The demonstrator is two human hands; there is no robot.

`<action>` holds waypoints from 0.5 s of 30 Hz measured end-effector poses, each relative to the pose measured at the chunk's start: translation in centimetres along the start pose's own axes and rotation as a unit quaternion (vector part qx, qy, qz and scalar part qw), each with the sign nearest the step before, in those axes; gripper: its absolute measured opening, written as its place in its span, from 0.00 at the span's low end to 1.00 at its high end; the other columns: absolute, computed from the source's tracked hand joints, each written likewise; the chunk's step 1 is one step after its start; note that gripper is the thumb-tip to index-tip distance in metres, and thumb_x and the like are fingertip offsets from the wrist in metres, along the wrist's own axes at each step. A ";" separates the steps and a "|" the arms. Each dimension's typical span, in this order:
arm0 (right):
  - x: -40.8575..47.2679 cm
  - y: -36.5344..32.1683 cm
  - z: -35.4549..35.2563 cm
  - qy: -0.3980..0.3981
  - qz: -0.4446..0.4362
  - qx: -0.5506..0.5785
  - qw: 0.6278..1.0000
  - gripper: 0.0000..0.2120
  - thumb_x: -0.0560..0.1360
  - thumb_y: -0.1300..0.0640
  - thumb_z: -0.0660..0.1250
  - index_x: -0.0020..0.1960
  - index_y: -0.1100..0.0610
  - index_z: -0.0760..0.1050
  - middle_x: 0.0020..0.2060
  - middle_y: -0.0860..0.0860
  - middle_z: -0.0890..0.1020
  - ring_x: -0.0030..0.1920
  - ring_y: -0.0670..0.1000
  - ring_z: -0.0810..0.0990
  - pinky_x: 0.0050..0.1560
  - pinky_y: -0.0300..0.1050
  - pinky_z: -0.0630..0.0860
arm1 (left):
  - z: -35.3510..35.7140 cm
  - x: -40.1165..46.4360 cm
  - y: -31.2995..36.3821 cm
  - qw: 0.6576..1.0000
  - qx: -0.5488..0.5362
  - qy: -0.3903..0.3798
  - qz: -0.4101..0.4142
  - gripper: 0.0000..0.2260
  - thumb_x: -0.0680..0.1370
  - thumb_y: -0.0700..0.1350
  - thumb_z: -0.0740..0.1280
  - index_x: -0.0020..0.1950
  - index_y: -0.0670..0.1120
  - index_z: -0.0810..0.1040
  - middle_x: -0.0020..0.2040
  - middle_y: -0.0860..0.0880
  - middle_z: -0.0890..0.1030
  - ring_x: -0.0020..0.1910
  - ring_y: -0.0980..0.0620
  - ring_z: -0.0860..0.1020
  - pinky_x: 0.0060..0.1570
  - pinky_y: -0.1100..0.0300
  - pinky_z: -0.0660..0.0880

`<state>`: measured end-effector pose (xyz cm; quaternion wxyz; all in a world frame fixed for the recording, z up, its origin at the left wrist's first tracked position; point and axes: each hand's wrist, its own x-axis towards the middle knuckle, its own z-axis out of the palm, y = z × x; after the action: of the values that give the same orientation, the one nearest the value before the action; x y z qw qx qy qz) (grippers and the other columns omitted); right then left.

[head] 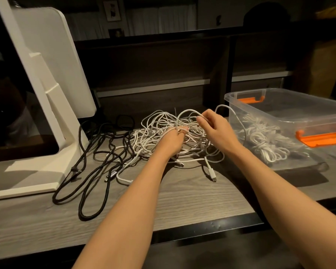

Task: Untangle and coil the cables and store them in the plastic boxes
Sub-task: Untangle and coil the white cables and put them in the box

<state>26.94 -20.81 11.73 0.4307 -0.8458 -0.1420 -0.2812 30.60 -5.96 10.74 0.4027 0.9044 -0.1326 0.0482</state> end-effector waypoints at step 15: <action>0.1 0.3 1.5 0.011 -0.042 -0.276 0.960 0.07 0.78 0.57 0.64 0.53 0.59 0.71 0.43 0.55 0.80 0.45 0.58 0.77 0.44 0.48 0.67 | -2.0 -1.9 1.9 0.973 -0.137 -0.185 -0.027 0.18 0.83 0.49 0.59 0.35 0.45 0.71 0.23 0.53 0.67 0.20 0.58 0.64 0.24 0.68 0.64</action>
<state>27.64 -19.76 10.89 0.1696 -0.9220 -0.0899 -0.3363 28.30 -5.35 13.08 0.4924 0.8371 -0.1858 -0.1493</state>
